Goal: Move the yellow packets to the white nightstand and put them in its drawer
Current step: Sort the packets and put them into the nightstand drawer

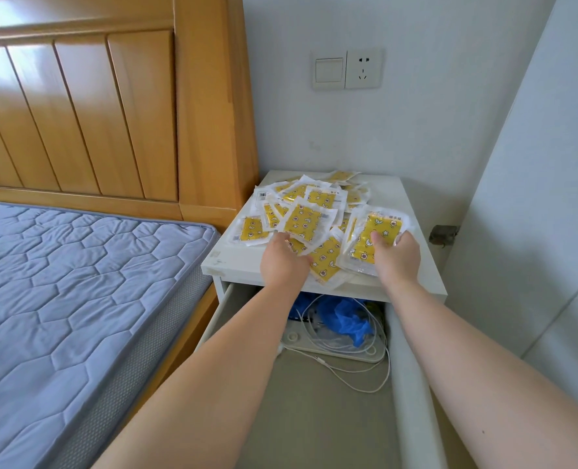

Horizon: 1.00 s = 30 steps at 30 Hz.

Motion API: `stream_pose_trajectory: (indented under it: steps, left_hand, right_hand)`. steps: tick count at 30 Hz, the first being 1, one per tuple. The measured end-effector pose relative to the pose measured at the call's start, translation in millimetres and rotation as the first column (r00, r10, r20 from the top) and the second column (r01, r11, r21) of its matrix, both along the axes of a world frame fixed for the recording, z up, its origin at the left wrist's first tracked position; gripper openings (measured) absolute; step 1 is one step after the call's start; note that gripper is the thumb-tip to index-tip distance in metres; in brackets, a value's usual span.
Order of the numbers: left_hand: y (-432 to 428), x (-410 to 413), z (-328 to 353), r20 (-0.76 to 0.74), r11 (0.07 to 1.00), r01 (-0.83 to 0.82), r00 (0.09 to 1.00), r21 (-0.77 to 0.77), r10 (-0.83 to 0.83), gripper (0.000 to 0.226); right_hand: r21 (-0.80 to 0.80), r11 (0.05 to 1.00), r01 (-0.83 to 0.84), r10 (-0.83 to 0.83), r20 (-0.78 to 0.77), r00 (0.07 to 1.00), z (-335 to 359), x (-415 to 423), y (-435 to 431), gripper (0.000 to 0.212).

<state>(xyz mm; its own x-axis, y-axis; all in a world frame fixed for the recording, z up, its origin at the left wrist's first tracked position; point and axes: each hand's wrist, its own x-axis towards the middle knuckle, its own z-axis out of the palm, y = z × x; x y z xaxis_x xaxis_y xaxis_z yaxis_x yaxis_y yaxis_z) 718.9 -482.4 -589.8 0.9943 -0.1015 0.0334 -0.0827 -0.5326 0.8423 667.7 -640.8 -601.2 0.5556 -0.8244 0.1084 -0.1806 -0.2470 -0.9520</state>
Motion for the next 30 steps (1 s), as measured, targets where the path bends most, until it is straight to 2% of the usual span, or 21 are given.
stream_pose_trajectory:
  steps: [4, 6, 11, 16, 18, 20, 21, 22, 24, 26, 28, 30]
  left_hand:
    - [-9, -3, 5, -0.187, 0.928, -0.158, 0.977, -0.337, 0.098, 0.066]
    - [-8, 1, 8, -0.25, 0.871, -0.231, 0.959, -0.433, 0.131, 0.064]
    - [9, 8, 20, -0.128, 0.889, -0.225, 0.974, -0.398, 0.189, 0.065]
    - [26, -4, 27, -0.068, 0.926, -0.209, 0.978, -0.314, 0.197, 0.048]
    - [33, -11, 27, -0.089, 0.918, -0.229, 0.973, -0.323, 0.211, 0.042]
    - [41, -15, 22, -0.126, 0.907, -0.255, 0.966, -0.335, 0.225, 0.026]
    - [46, -18, 18, -0.149, 0.896, -0.272, 0.961, -0.352, 0.233, 0.02]
    - [51, -23, 15, -0.17, 0.882, -0.289, 0.955, -0.372, 0.241, 0.026]
    - [62, -38, 8, -0.203, 0.858, -0.305, 0.949, -0.413, 0.24, 0.033]
    - [73, -57, -1, -0.227, 0.839, -0.3, 0.95, -0.454, 0.217, 0.026]
    - [83, -76, -13, -0.261, 0.84, -0.291, 0.947, -0.458, 0.185, 0.017]
    - [91, -90, -29, -0.338, 0.844, -0.305, 0.928, -0.441, 0.159, 0.013]
  right_hand:
    - [-0.017, 1.0, 0.002, -0.002, -0.002, 1.0, -1, 2, 1, 0.03]
    - [-0.027, 1.0, 0.005, -0.005, -0.005, 1.0, 0, 2, 2, 0.036]
    - [0.017, 1.0, -0.003, 0.003, 0.01, 1.0, 5, -1, 5, 0.042]
    - [0.194, 0.976, -0.101, 0.096, 0.032, 0.995, 11, -25, 11, 0.069]
    - [0.27, 0.959, -0.083, 0.08, 0.022, 0.997, 4, -40, 28, 0.059]
    - [0.375, 0.925, -0.064, 0.049, 0.05, 0.998, -7, -62, 53, 0.032]
    - [0.441, 0.895, -0.071, 0.043, 0.073, 0.996, -12, -74, 67, 0.018]
    - [0.501, 0.862, -0.078, 0.032, 0.099, 0.995, -18, -85, 79, 0.009]
    - [0.626, 0.777, -0.068, 0.012, 0.093, 0.996, -32, -100, 93, 0.008]
    - [0.784, 0.62, -0.024, -0.015, 0.041, 0.999, -41, -112, 101, 0.022]
    - [0.909, 0.408, -0.084, 0.024, 0.082, 0.996, -50, -122, 105, 0.025]
    - [0.937, 0.314, -0.152, 0.077, 0.134, 0.988, -57, -132, 109, 0.019]
